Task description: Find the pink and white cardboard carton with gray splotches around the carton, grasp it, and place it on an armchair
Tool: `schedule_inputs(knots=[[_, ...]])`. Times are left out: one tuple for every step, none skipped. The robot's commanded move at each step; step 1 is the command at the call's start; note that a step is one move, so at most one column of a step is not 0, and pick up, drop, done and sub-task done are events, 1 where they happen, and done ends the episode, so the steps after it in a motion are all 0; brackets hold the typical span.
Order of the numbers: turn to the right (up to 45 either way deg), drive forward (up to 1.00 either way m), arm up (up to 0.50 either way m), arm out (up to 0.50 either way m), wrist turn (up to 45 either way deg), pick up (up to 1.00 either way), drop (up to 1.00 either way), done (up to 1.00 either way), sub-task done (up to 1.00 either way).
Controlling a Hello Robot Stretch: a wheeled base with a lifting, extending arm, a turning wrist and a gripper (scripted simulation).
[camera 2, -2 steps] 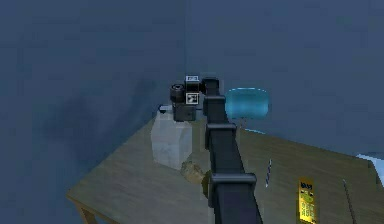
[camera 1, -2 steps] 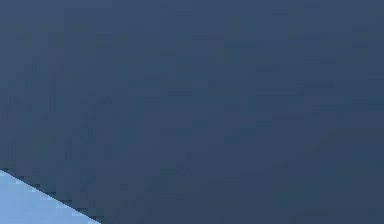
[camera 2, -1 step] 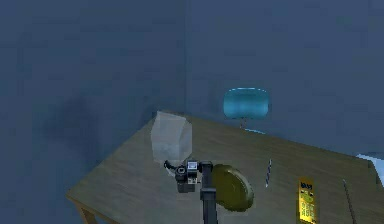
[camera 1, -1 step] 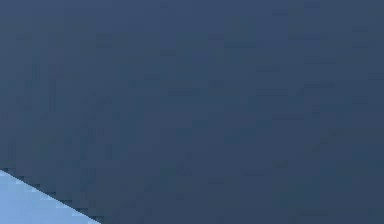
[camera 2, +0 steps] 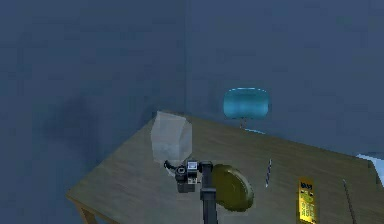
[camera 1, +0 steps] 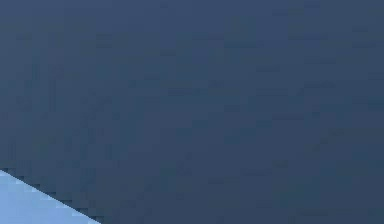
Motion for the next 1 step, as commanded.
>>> schedule_inputs(knots=[[0.0,0.0,0.1,0.0,0.0,0.0,0.0,0.0,0.0]])
